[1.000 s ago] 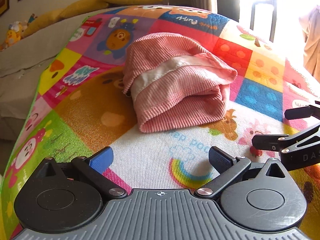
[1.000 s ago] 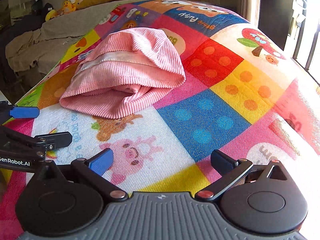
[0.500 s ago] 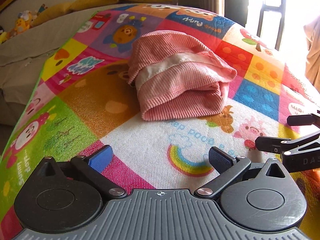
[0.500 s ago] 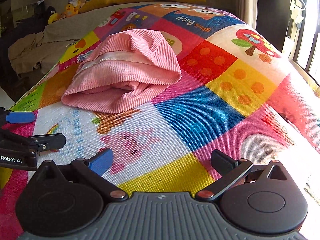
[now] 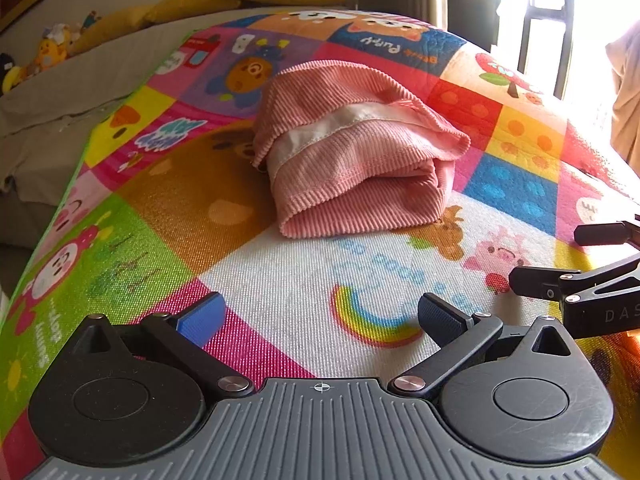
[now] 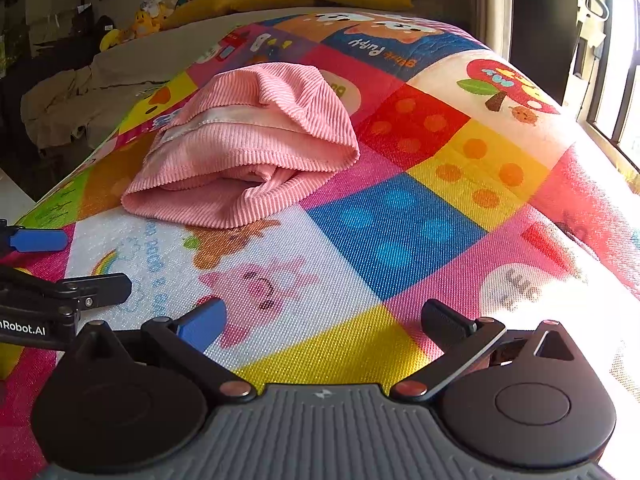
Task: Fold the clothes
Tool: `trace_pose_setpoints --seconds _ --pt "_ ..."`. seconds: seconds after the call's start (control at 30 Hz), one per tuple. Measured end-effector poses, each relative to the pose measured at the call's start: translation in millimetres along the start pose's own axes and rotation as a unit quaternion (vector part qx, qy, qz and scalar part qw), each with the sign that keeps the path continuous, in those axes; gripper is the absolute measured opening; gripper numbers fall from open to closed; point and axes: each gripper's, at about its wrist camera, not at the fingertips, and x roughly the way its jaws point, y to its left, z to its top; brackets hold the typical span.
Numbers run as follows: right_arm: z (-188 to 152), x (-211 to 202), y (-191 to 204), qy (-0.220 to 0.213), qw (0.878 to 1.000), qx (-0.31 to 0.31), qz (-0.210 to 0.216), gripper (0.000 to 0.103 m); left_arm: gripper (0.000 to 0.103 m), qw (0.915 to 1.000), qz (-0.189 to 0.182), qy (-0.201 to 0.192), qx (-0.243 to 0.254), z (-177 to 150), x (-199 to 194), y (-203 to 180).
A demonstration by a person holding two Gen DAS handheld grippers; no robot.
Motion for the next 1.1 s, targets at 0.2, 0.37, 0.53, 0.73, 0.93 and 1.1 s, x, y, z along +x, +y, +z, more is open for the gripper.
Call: trace_pose_setpoints --seconds 0.2,0.37,0.53,0.73,0.93,1.1 --pt "-2.3 0.1 -1.4 -0.001 1.0 -0.001 0.003 0.103 0.103 1.0 0.003 -0.001 -0.001 -4.7 -4.1 -0.1" --pt "-0.3 0.6 1.1 -0.001 1.0 -0.006 0.0 0.103 0.103 0.9999 -0.002 -0.004 -0.013 -4.8 -2.6 4.8" --pt "-1.8 -0.5 -6.1 -0.005 1.0 0.007 0.01 0.103 0.103 1.0 0.005 -0.002 -0.004 -4.6 -2.2 -1.0" --pt "-1.2 0.3 -0.3 -0.002 1.0 0.0 0.003 0.103 0.103 1.0 0.004 -0.002 -0.005 -4.9 -2.5 2.2" --pt "-2.0 -0.1 -1.9 -0.003 1.0 -0.001 0.004 0.103 0.103 1.0 0.005 -0.002 -0.004 -4.5 -2.1 3.3" --pt "-3.1 -0.5 -2.5 -0.007 1.0 -0.001 0.001 0.103 0.103 1.0 0.008 -0.001 -0.004 -3.7 -1.0 2.2"
